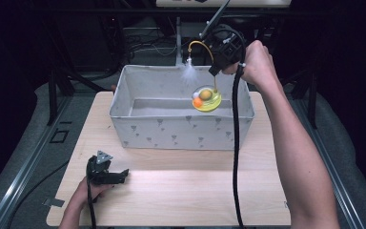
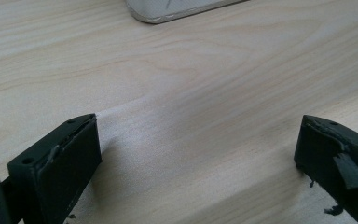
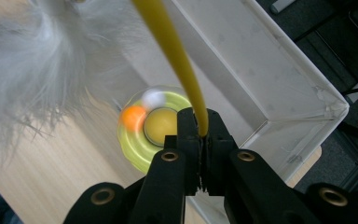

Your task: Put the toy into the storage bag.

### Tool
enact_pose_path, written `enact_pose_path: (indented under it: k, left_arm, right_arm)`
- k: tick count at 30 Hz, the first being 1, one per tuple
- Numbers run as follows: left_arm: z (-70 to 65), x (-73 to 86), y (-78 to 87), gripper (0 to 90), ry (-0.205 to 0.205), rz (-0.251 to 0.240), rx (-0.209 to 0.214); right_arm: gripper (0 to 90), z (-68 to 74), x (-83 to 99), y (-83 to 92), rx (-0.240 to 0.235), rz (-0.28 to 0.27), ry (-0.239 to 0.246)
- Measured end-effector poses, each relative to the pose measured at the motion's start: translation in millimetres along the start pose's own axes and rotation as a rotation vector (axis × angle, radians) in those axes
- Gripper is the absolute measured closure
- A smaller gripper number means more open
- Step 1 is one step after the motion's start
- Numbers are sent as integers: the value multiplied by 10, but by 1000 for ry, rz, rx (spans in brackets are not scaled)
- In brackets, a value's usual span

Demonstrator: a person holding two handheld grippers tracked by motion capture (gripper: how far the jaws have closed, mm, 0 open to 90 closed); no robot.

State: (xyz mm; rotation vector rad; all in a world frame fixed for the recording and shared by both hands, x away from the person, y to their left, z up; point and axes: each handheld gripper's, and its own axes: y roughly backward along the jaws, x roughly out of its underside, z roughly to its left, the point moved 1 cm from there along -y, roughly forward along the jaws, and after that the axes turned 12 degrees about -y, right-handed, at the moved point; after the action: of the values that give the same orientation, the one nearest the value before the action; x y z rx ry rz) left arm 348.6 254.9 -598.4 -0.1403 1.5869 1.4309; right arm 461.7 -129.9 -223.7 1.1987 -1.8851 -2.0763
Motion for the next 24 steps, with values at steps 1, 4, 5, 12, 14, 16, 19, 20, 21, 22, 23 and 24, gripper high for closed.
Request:
enact_pose_path:
  k: [1,4,5,12,14,16,19,20,21,22,23,24]
  left_arm:
    - [0,0,0,3,0,0,0]
    - [0,0,0,3,0,0,0]
    - [0,0,0,3,0,0,0]
    - [0,0,0,3,0,0,0]
    - [0,0,0,3,0,0,0]
    - [0,0,0,3,0,0,0]
    - [0,0,0,3,0,0,0]
    - [0,0,0,3,0,-1,0]
    - [0,0,-1,3,0,-1,-1]
    - [0,0,0,3,0,-1,0]
    - [-1,0,0,3,0,-1,0]
    - [0,0,0,3,0,0,0]
  right_arm:
    - [883,-26,-5,-17,0,0,-7]
    - [883,-81,-12,-54,7,-5,-26]
    - [883,-104,-14,-66,9,-4,-33]
    - [883,-220,-16,-130,32,-13,-78]
    - [883,-254,-12,-149,36,-16,-89]
    - [883,-287,-9,-167,41,-8,-94]
    - [883,-321,0,-215,52,-5,-108]
    - [883,-330,4,-237,54,2,-112]
    - [883,-343,9,-262,61,6,-116]
    - [883,-355,15,-282,60,9,-119]
    - [883,-367,23,-304,60,11,-127]
    - [883,-380,26,-316,62,12,-129]
